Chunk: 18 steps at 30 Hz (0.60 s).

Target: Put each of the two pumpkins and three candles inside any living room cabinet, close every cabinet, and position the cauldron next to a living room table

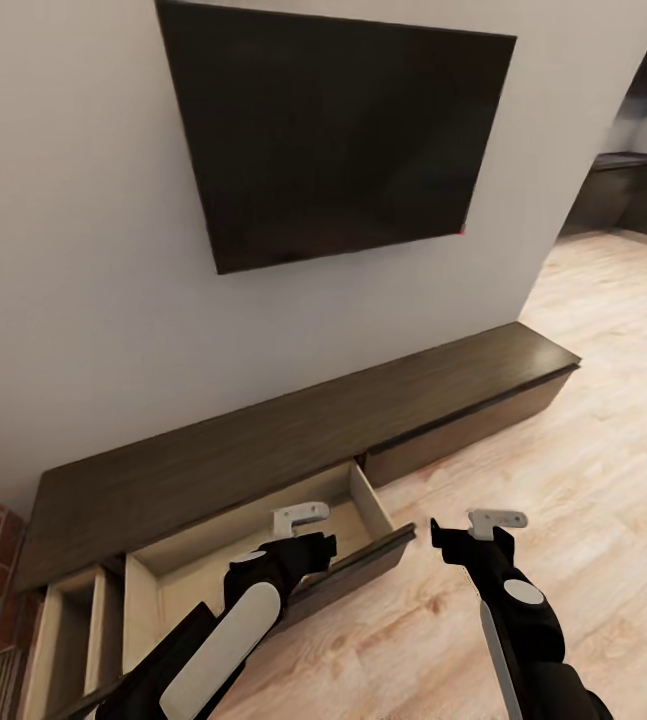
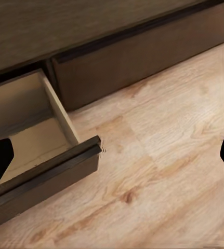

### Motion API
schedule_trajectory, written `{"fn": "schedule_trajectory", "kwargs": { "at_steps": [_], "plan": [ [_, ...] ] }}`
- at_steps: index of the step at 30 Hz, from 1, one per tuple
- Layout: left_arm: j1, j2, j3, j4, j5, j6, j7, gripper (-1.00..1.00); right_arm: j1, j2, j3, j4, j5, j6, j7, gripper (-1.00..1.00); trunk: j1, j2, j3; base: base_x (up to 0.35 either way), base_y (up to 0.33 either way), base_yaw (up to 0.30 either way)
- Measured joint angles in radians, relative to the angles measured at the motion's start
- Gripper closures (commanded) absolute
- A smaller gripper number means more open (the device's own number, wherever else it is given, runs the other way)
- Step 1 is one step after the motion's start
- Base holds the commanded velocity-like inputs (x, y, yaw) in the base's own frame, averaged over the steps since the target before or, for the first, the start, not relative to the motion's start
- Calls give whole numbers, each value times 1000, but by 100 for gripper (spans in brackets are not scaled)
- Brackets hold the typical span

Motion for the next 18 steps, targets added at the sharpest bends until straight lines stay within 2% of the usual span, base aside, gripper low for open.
{"fn": "schedule_trajectory", "kwargs": {
  "at_steps": [18],
  "plan": [
    [0,-6,-1,12,-1,2,-1,-100,0,1,0,0,0,0,-2,-100,0,0,10,0,-298,-298]
  ]
}}
